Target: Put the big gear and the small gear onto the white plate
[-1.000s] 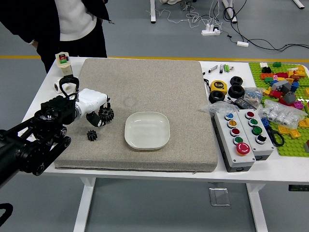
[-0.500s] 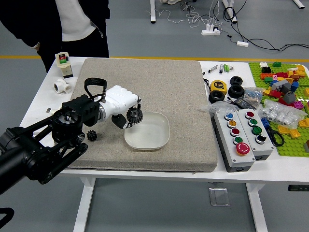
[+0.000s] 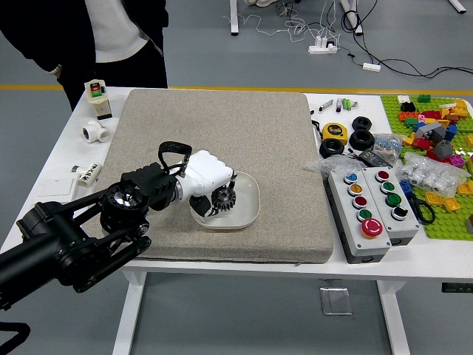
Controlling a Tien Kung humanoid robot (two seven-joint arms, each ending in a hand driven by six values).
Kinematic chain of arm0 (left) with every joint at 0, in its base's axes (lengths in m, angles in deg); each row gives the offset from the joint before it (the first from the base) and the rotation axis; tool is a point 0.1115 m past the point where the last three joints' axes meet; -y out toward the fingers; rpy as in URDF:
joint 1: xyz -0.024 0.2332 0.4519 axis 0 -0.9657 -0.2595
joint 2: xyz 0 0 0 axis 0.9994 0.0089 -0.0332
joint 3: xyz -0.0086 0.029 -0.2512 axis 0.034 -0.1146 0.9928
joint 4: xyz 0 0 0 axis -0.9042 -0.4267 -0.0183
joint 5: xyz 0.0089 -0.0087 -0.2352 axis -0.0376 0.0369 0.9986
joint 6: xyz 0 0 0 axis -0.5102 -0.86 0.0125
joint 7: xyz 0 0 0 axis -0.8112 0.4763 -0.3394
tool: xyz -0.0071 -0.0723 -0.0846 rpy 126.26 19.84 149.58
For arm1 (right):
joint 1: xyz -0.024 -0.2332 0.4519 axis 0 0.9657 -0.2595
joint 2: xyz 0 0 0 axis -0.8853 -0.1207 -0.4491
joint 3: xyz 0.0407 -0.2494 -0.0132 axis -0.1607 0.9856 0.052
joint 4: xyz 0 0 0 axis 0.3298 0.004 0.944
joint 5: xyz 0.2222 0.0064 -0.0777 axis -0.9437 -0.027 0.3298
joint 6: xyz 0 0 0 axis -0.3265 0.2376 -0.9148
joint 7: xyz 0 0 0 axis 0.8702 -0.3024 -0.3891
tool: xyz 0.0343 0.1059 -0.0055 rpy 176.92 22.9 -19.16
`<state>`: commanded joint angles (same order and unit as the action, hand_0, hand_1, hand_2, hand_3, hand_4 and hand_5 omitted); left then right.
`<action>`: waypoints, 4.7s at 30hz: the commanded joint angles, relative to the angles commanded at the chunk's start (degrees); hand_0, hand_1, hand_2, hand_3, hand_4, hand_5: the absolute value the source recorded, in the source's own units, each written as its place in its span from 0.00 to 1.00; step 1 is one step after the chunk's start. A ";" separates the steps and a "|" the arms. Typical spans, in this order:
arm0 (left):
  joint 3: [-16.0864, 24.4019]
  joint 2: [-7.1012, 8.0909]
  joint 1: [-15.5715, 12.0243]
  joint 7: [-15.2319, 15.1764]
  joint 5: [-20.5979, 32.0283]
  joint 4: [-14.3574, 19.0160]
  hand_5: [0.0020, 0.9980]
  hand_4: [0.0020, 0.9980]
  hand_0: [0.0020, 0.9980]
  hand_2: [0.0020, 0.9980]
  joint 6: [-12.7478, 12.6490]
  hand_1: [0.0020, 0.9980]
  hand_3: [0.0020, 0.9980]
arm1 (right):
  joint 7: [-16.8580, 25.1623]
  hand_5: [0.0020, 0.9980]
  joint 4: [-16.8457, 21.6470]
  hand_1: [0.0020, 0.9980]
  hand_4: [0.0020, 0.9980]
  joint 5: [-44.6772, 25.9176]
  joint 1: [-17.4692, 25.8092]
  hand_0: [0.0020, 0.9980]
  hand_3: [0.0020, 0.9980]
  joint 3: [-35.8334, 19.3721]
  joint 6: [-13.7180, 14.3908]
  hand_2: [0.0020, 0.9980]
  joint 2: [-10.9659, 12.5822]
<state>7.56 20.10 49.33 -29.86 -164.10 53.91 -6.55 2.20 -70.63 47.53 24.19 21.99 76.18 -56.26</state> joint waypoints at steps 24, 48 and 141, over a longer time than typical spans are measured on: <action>9.94 4.56 0.45 -2.02 0.00 1.84 0.45 1.00 0.39 0.74 5.81 0.65 0.78 | 0.09 0.75 -0.05 0.73 0.85 0.21 -0.23 0.68 0.69 -0.47 0.41 0.79 -0.01; 17.69 14.13 -8.88 -3.83 0.00 6.85 0.34 1.00 0.37 0.68 13.86 0.61 0.70 | 0.05 0.75 0.00 0.72 0.85 -0.18 0.14 0.68 0.68 0.19 0.86 0.79 -0.39; 9.43 -2.56 0.16 -0.49 1.01 -2.74 0.31 1.00 0.40 0.75 1.22 0.66 0.73 | 0.27 0.74 -0.13 0.72 0.84 0.73 -0.43 0.68 0.67 0.10 0.60 0.79 0.06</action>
<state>16.99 17.54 49.49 -30.36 -163.09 51.17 -5.34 2.47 -70.76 48.25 23.76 22.10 76.78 -56.20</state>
